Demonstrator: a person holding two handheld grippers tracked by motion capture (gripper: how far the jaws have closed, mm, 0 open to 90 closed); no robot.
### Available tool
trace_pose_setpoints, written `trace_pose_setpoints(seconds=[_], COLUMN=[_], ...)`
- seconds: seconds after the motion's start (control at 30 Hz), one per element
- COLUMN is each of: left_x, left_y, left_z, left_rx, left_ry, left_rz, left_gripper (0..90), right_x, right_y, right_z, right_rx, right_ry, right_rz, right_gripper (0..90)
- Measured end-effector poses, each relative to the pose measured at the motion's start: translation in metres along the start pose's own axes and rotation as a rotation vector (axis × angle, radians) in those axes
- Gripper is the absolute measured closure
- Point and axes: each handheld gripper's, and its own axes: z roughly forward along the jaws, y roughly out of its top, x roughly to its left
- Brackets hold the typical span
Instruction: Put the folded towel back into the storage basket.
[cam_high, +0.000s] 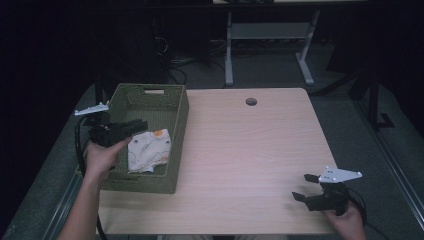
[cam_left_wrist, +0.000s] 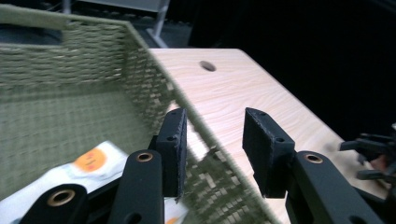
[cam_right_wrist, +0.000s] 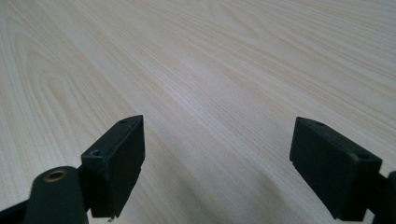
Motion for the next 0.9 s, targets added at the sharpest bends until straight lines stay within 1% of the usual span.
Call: trace_pose_setpoints(seconds=[0.03, 0.13, 0.17, 0.27, 0.3, 0.33, 0.37, 0.4, 0.43, 0.57, 0.6, 0.63, 0.9], left_x=[0.000, -0.009, -0.016, -0.028, -0.028, -0.035, -0.035, -0.040, -0.041, -0.050, -0.050, -0.053, -0.063], left_y=[0.000, 0.002, 0.004, 0.006, 0.006, 0.007, 0.007, 0.008, 0.009, 0.009, 0.009, 0.009, 0.010], left_z=[0.000, 0.005, 0.009, 0.016, 0.016, 0.021, 0.021, 0.025, 0.026, 0.034, 0.034, 0.038, 0.049], left_rx=[0.000, -0.002, -0.006, 0.003, 0.003, 0.012, 0.012, 0.011, 0.015, 0.028, 0.028, 0.031, 0.040], left_ry=[0.000, -0.015, -0.030, -0.036, -0.036, -0.041, -0.041, -0.048, -0.052, -0.069, -0.069, -0.074, -0.088], left_rz=[0.000, 0.012, 0.025, 0.054, 0.054, 0.064, 0.064, 0.068, 0.075, 0.078, 0.078, 0.081, 0.086], left_gripper=[60.2, 59.3, 58.7, 56.1, 56.1, 56.0, 55.6, 55.5, 55.5, 55.5, 55.3, 55.3, 52.6], right_x=[0.000, 0.000, -0.001, -0.002, -0.001, -0.001, -0.001, -0.001, -0.001, -0.001, -0.001, -0.001, -0.002], right_y=[0.000, 0.000, 0.000, -0.001, -0.001, -0.001, -0.001, -0.001, -0.001, -0.001, -0.001, -0.001, -0.001], right_z=[0.000, 0.000, -0.001, -0.002, -0.002, -0.002, -0.002, -0.003, -0.003, -0.003, -0.003, -0.003, -0.004], right_rx=[0.000, 0.000, -0.003, -0.006, -0.006, -0.006, -0.006, -0.008, -0.008, -0.009, -0.010, -0.010, -0.017], right_ry=[0.000, 0.000, 0.001, -0.004, -0.003, -0.004, -0.004, -0.004, -0.003, -0.002, -0.001, 0.000, 0.002], right_rz=[0.000, 0.003, 0.005, 0.002, 0.003, 0.003, 0.003, 0.000, 0.000, 0.001, 0.001, 0.002, 0.006], right_gripper=[17.8, 17.8, 17.7, 17.8, 17.8, 17.8, 17.8, 17.8, 17.8, 17.8, 17.8, 17.8, 17.7])
